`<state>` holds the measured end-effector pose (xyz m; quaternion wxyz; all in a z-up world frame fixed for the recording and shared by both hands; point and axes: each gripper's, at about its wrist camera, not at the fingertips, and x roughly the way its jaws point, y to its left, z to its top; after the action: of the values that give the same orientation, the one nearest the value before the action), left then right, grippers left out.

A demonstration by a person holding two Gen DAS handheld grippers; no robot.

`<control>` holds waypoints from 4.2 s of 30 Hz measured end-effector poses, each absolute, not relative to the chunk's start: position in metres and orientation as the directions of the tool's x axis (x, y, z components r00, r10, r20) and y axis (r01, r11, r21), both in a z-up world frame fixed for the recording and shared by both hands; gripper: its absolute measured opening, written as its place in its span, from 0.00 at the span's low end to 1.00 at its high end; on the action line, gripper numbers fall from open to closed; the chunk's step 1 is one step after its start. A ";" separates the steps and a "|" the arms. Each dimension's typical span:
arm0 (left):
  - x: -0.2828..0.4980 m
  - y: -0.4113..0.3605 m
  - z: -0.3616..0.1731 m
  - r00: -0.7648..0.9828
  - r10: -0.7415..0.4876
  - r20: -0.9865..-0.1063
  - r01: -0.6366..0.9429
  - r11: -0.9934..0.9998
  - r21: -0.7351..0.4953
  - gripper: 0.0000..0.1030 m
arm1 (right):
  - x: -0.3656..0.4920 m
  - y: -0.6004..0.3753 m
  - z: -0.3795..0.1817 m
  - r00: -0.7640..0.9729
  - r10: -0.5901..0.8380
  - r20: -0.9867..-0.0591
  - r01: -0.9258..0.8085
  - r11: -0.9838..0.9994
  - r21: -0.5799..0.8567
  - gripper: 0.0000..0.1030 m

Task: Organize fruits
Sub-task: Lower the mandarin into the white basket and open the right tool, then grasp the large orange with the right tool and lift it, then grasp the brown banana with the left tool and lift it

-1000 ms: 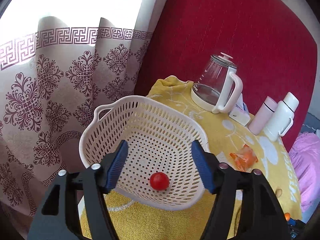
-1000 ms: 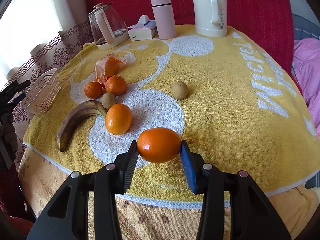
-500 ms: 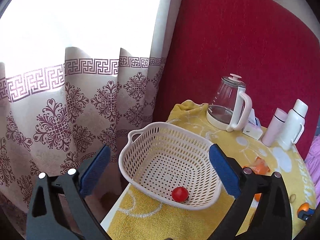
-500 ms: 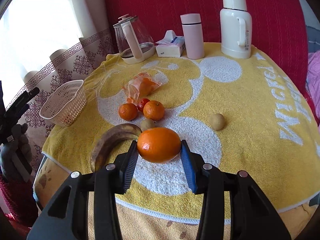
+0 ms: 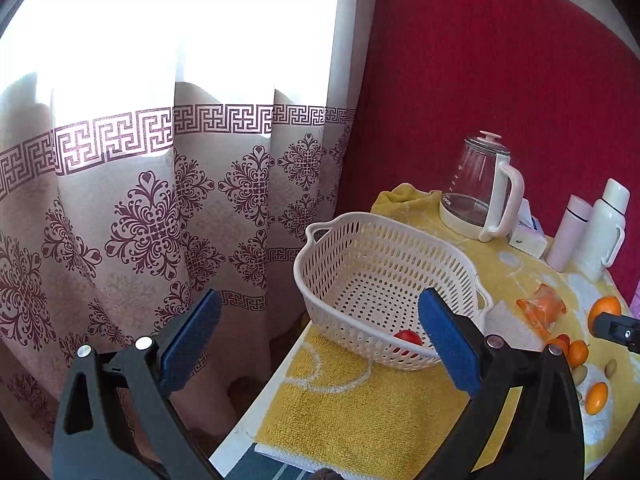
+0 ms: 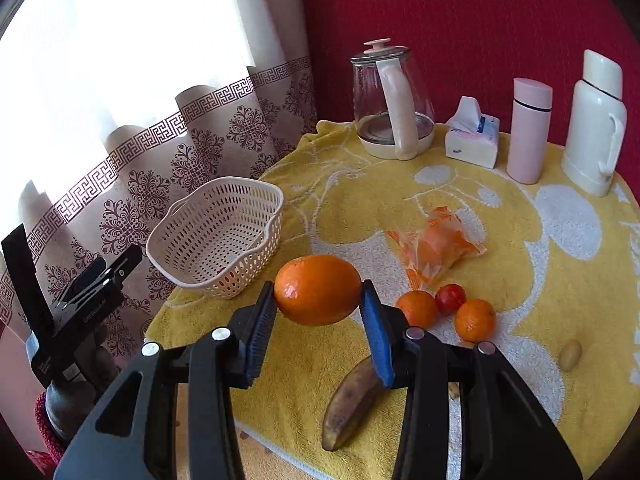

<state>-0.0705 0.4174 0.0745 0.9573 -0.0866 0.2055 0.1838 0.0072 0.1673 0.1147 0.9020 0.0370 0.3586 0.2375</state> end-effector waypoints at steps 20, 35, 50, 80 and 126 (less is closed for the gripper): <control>-0.067 0.428 0.049 0.830 0.308 -0.466 -0.395 0.913 -0.100 0.97 | 0.072 0.289 0.103 0.503 0.537 -0.677 -0.505 0.818 0.274 0.47; -0.065 0.421 0.049 0.832 0.303 -0.464 -0.378 0.923 -0.076 0.97 | 0.054 0.237 0.089 0.546 0.512 -0.663 -0.400 0.855 0.331 0.57; -0.067 0.405 0.052 0.841 0.310 -0.444 -0.359 0.933 -0.027 0.97 | 0.015 0.158 0.071 0.632 0.387 -0.671 -0.266 0.922 0.281 0.63; -0.070 0.356 0.051 0.862 0.253 -0.439 -0.254 0.966 0.059 0.97 | -0.010 0.042 0.024 0.614 0.249 -0.749 -0.010 0.951 0.308 0.55; -0.008 0.229 0.010 0.661 -0.203 -0.723 0.260 0.965 -0.034 0.96 | -0.022 -0.017 0.014 0.667 0.221 -0.712 0.062 0.936 0.348 0.37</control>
<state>-0.0085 0.2285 0.0101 0.9105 0.0363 0.3917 -0.1273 -0.0223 -0.0168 0.0136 0.8962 0.1738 0.4058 0.0444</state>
